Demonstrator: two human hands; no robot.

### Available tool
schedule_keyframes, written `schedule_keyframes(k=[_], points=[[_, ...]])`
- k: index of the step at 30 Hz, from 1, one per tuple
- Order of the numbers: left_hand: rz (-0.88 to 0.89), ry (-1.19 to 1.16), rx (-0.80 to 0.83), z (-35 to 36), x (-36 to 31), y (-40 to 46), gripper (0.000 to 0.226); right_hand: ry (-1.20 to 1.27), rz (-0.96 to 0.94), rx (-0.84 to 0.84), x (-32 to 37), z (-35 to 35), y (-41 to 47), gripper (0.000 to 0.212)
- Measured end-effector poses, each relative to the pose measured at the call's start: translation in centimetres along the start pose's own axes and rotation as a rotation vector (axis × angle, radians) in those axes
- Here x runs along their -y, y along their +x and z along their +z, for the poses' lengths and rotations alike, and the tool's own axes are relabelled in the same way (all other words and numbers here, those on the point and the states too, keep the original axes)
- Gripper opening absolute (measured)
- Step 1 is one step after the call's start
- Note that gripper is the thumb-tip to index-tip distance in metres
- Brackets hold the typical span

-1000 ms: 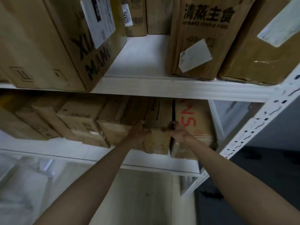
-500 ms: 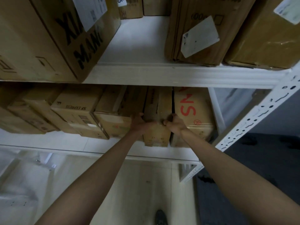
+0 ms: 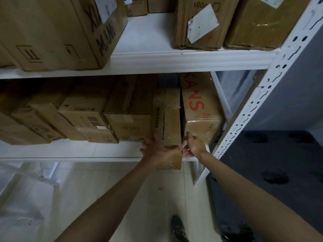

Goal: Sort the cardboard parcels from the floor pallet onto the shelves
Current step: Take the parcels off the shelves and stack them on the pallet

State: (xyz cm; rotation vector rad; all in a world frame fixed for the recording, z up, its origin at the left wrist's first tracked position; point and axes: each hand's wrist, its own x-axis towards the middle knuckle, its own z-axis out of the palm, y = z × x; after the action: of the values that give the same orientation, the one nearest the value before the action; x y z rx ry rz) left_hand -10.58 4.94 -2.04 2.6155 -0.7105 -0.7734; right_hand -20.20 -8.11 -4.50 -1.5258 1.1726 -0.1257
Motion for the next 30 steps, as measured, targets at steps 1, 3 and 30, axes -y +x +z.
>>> schedule_keyframes(k=[1,3,30], points=[[-0.004,0.011,-0.014,0.2,-0.5,-0.2,0.135,0.036,0.014,0.007,-0.3,0.1,-0.3,0.056],[-0.022,0.009,-0.034,0.5,-1.7,-0.1,0.137,0.087,0.033,0.025,-0.5,0.2,-0.6,0.062],[-0.042,0.03,-0.327,1.6,-1.0,-3.4,0.126,0.097,0.095,0.138,-7.1,-1.3,-4.1,0.035]])
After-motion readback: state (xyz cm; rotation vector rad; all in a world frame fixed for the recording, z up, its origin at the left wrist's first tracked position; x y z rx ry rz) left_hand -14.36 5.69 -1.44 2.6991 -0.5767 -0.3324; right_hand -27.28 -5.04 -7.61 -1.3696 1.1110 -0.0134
